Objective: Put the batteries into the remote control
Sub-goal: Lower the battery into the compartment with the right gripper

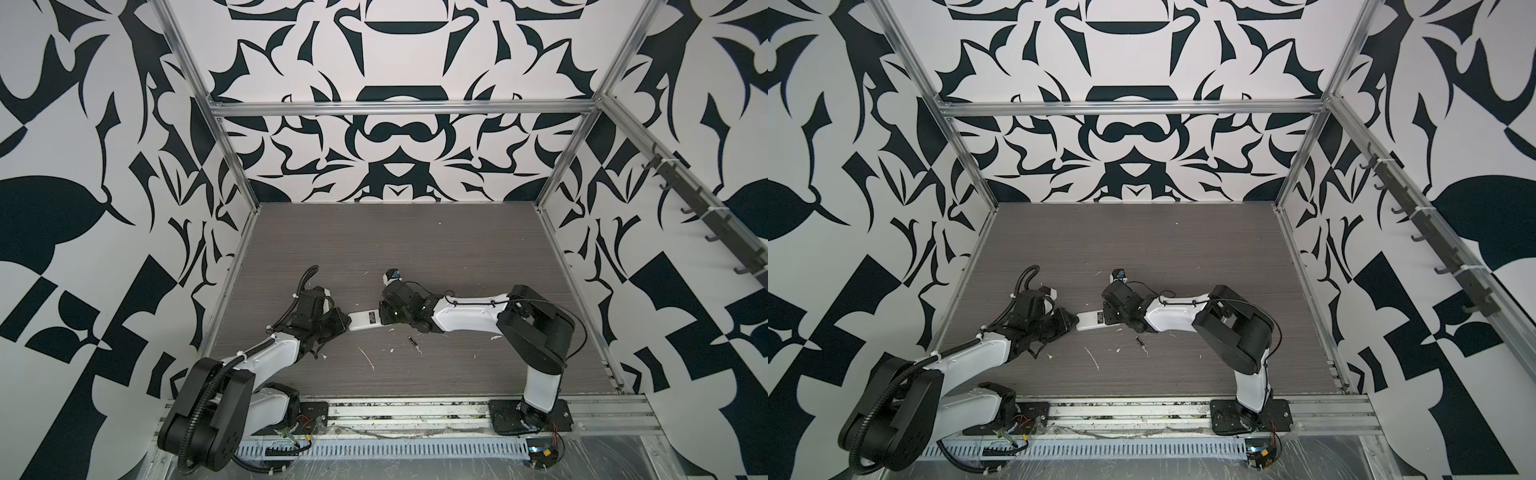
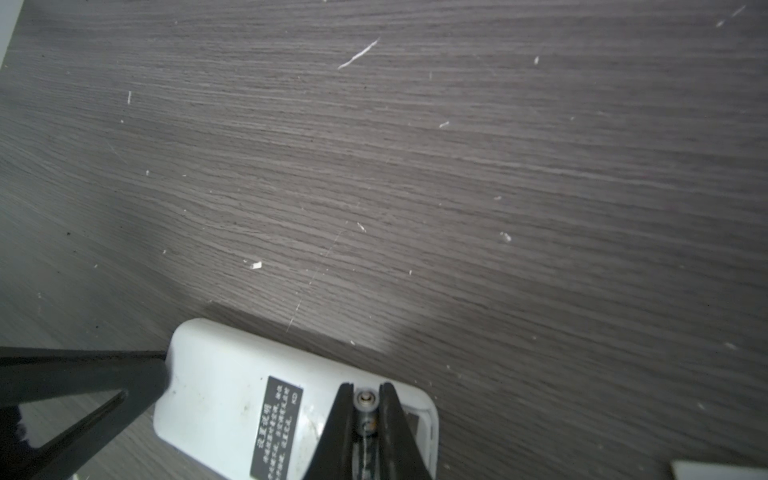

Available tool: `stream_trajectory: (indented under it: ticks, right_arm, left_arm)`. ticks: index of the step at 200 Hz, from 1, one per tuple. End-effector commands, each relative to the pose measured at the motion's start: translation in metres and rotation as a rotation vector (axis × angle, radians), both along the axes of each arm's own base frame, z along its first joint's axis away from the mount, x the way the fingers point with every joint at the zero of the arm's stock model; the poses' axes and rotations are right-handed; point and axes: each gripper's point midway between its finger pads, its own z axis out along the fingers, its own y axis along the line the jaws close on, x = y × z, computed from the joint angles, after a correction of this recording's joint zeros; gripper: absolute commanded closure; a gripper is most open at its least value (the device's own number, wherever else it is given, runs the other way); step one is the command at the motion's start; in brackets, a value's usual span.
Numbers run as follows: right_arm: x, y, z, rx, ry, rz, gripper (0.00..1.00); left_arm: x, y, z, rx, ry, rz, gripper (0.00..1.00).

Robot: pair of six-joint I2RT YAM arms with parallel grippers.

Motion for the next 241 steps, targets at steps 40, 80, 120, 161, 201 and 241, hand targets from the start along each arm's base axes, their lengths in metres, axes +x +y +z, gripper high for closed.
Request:
stream_trajectory:
  ticks: [40,80,120,161,201,241]
  right_arm:
    - [0.0,0.006,0.024,0.06,-0.046,-0.005,0.74]
    - [0.001,0.003,0.03,0.06,-0.064,-0.014,0.71]
    - [0.0,0.001,0.03,0.048,-0.072,-0.014,0.7]
    - [0.001,0.004,0.024,0.043,-0.06,-0.006,0.7]
    - [0.0,0.004,0.023,0.039,-0.056,-0.002,0.71]
    - [-0.001,0.002,0.018,0.025,-0.048,-0.002,0.72]
  left_arm:
    - [-0.006,0.001,-0.007,0.003,0.013,-0.005,0.83]
    - [-0.006,0.001,-0.006,0.003,0.01,-0.005,0.82]
    - [-0.006,0.001,-0.006,0.003,0.011,-0.003,0.82]
    - [-0.006,0.001,-0.006,0.004,0.01,-0.003,0.82]
    - [-0.006,0.001,-0.006,0.003,0.007,-0.003,0.82]
    - [-0.006,0.002,-0.006,0.005,0.007,-0.002,0.82]
